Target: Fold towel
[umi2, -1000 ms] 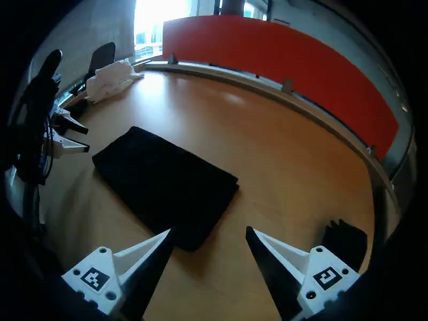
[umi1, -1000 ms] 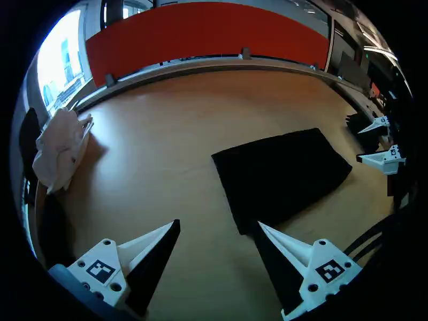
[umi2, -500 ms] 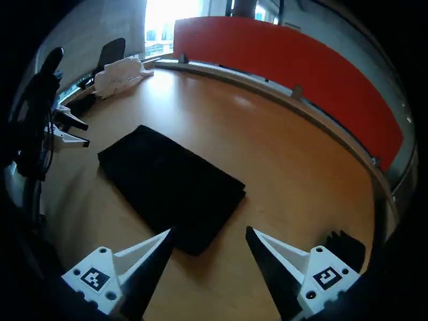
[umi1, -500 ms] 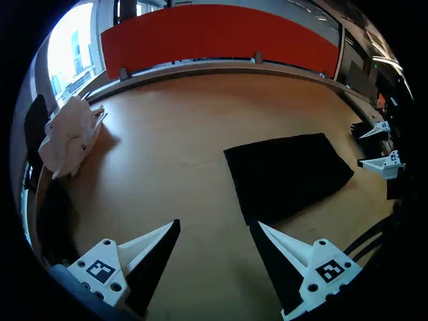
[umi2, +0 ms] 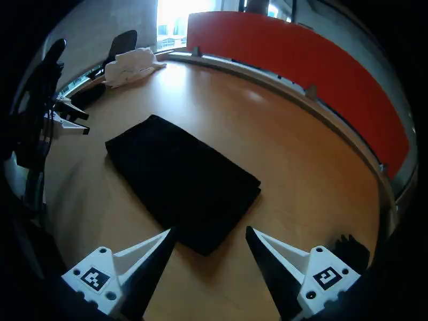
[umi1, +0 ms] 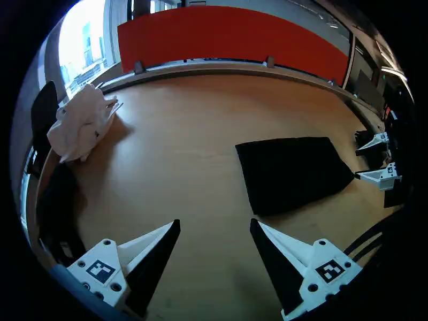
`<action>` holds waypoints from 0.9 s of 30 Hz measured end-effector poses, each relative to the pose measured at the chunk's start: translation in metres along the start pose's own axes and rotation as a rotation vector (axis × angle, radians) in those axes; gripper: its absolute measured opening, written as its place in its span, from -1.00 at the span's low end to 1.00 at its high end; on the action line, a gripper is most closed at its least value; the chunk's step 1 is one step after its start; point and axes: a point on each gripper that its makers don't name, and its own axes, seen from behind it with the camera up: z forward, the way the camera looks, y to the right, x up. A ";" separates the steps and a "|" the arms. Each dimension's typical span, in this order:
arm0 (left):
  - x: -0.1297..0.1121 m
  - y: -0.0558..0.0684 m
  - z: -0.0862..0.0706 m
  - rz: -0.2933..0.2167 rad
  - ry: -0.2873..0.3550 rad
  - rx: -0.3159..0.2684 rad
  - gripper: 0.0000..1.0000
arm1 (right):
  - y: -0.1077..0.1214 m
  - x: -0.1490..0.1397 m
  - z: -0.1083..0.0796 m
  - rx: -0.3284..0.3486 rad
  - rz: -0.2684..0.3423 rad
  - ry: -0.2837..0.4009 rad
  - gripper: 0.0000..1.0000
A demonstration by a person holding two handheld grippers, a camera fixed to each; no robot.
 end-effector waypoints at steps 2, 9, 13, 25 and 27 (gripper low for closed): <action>-0.002 -0.002 -0.002 -0.004 0.000 0.007 0.94 | -0.002 -0.002 0.001 0.007 -0.004 -0.005 0.98; -0.005 -0.007 -0.006 -0.023 0.001 0.021 0.94 | -0.007 -0.009 0.005 0.026 -0.021 -0.025 0.98; -0.007 -0.009 -0.009 -0.027 0.000 0.027 0.94 | -0.009 -0.013 0.005 0.039 -0.022 -0.040 0.98; -0.014 -0.017 -0.012 -0.040 -0.007 0.038 0.94 | -0.011 -0.035 0.011 0.069 -0.026 -0.090 0.83; -0.014 -0.018 -0.012 -0.042 -0.008 0.040 0.94 | -0.012 -0.037 0.011 0.074 -0.030 -0.095 0.73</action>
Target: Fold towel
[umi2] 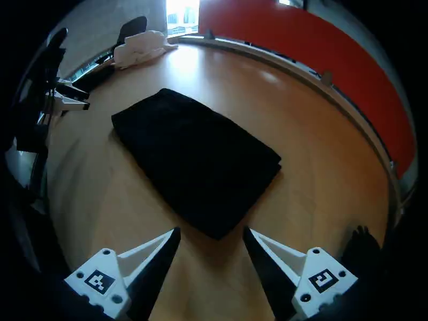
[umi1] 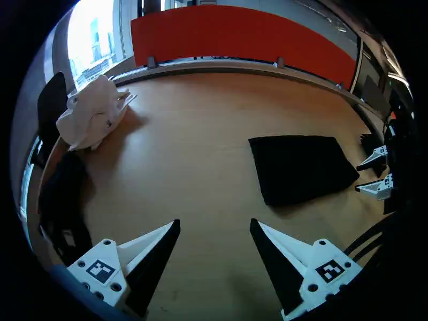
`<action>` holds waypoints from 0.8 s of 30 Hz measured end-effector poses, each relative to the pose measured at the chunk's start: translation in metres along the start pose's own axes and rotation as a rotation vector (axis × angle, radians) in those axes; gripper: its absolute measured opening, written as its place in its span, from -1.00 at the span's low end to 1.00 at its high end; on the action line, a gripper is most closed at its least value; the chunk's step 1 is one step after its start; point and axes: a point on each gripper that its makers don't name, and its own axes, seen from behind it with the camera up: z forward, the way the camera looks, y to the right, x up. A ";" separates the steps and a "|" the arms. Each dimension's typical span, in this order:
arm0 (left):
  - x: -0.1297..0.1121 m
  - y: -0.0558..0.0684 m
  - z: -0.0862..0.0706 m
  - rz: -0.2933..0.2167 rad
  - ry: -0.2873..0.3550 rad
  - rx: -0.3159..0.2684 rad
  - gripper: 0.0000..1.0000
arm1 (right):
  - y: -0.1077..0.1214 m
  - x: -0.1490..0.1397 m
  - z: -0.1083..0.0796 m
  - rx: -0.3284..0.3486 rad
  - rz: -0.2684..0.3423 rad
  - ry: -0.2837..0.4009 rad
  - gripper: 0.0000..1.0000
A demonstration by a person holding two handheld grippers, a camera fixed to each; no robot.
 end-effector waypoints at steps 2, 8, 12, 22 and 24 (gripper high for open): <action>0.000 -0.001 0.000 -0.001 0.000 0.001 0.94 | -0.001 0.000 0.000 0.008 -0.003 -0.002 0.61; -0.001 -0.004 -0.001 -0.003 0.000 0.004 0.94 | -0.001 -0.004 -0.001 0.020 -0.001 -0.027 0.04; 0.000 -0.005 -0.001 -0.006 0.002 0.003 0.94 | 0.001 -0.006 0.000 0.020 0.010 -0.038 -0.16; -0.001 -0.006 -0.001 -0.003 0.000 0.004 0.94 | 0.001 -0.003 -0.002 0.036 -0.001 -0.031 -0.22; -0.001 -0.006 -0.001 -0.004 0.000 0.004 0.94 | 0.001 -0.003 -0.002 0.040 -0.006 -0.033 -0.40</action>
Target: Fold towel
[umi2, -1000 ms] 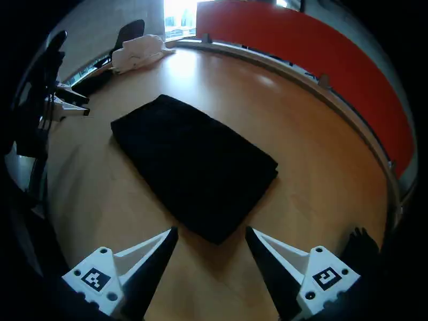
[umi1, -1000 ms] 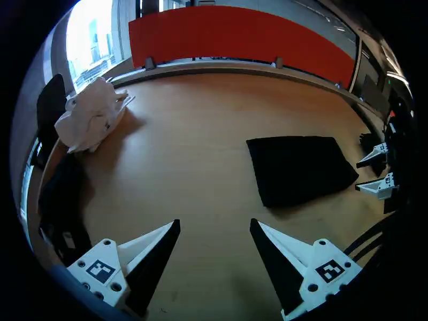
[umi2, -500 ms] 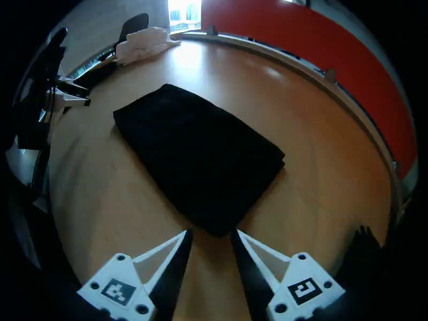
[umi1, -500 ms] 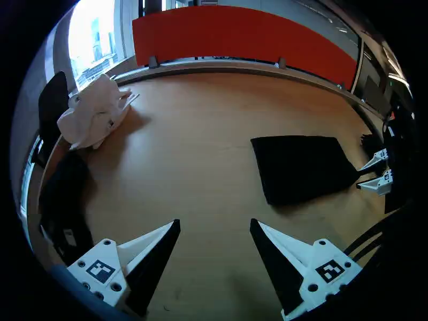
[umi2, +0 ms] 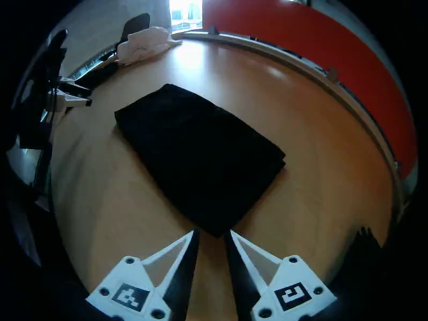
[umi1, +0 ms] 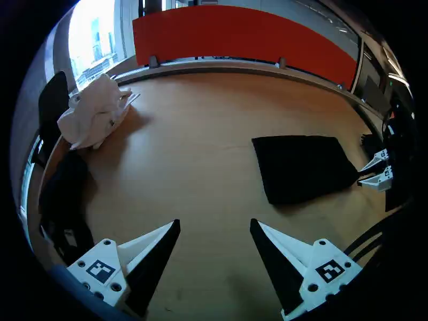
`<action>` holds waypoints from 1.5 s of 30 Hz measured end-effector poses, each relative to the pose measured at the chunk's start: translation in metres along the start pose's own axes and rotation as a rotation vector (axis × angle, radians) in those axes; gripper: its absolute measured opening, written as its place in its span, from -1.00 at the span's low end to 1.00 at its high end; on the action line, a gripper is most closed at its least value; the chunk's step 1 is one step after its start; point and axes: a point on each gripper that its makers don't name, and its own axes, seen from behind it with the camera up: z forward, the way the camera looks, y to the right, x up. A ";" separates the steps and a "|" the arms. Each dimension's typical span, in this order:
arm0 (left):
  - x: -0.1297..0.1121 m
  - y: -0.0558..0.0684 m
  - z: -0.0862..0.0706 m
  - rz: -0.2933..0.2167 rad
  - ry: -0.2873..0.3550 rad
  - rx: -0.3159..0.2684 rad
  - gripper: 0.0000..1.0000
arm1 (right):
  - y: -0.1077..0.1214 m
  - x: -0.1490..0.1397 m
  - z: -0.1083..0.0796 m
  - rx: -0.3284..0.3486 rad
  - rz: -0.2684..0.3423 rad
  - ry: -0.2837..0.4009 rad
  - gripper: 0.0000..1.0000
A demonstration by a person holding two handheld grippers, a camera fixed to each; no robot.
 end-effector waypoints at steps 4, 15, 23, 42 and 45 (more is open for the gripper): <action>0.000 -0.001 0.000 -0.002 0.000 0.001 0.94 | 0.002 -0.001 0.001 -0.007 -0.005 -0.003 -0.67; 0.002 -0.002 0.001 -0.004 0.002 0.003 0.94 | 0.005 0.007 -0.001 -0.025 0.010 0.027 -0.86; 0.004 -0.003 0.001 -0.002 0.004 0.002 0.94 | 0.009 0.026 -0.016 -0.051 0.012 0.071 -0.86; 0.015 -0.005 0.000 0.003 0.020 0.008 0.94 | 0.029 0.100 -0.067 -0.141 -0.032 0.234 -0.87; 0.017 -0.006 0.000 0.003 0.023 0.009 0.94 | 0.033 0.106 -0.075 -0.157 -0.041 0.249 -0.87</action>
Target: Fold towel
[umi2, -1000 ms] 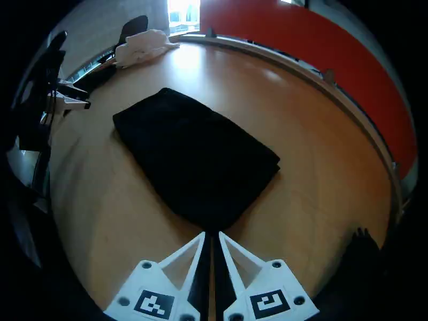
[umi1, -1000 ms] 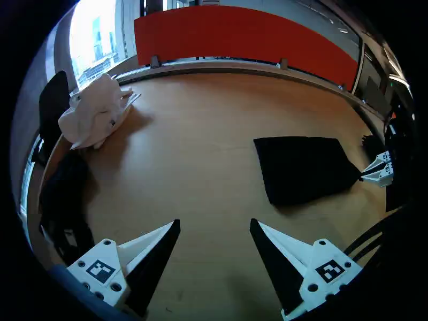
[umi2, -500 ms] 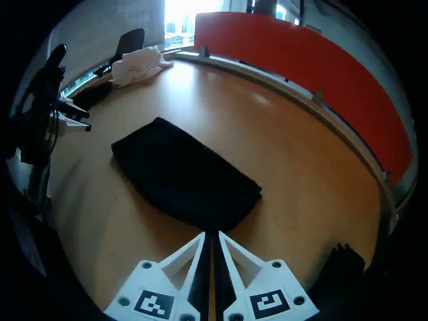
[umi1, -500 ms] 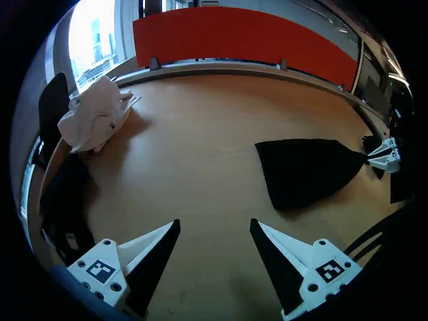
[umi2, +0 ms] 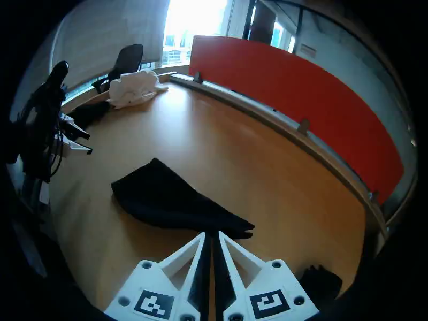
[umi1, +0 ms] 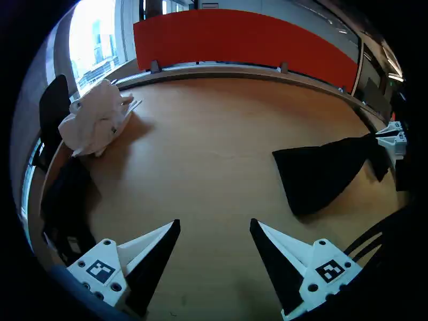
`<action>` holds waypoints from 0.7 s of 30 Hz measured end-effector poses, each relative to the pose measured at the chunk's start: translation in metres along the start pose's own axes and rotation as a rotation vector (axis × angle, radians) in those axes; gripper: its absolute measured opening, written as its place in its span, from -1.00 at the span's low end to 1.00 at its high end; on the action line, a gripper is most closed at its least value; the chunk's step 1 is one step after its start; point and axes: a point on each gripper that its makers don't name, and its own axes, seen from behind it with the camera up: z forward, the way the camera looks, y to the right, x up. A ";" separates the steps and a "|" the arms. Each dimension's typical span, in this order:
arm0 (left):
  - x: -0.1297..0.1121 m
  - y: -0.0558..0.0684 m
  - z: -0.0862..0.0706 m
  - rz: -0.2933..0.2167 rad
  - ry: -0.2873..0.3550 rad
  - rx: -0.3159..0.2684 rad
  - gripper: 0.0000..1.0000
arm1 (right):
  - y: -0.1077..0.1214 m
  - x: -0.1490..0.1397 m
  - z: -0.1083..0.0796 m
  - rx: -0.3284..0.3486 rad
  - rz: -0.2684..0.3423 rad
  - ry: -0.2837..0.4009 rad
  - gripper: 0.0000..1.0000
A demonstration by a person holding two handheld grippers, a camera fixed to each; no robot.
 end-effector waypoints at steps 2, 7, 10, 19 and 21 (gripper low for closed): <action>0.001 0.000 0.000 0.000 0.002 0.000 0.94 | 0.003 0.005 -0.003 -0.006 -0.004 0.010 -0.87; 0.004 0.001 -0.001 0.000 0.006 0.001 0.94 | 0.009 0.015 -0.011 -0.016 -0.012 0.031 -0.88; 0.004 0.001 -0.001 0.000 0.008 0.001 0.94 | 0.011 0.021 -0.017 -0.022 -0.019 0.044 -0.88; 0.006 0.002 -0.001 -0.001 0.012 0.001 0.94 | 0.013 0.034 -0.030 -0.029 -0.038 0.071 -0.88; 0.006 0.002 -0.001 -0.001 0.012 0.002 0.94 | 0.013 0.034 -0.031 -0.029 -0.041 0.073 -0.88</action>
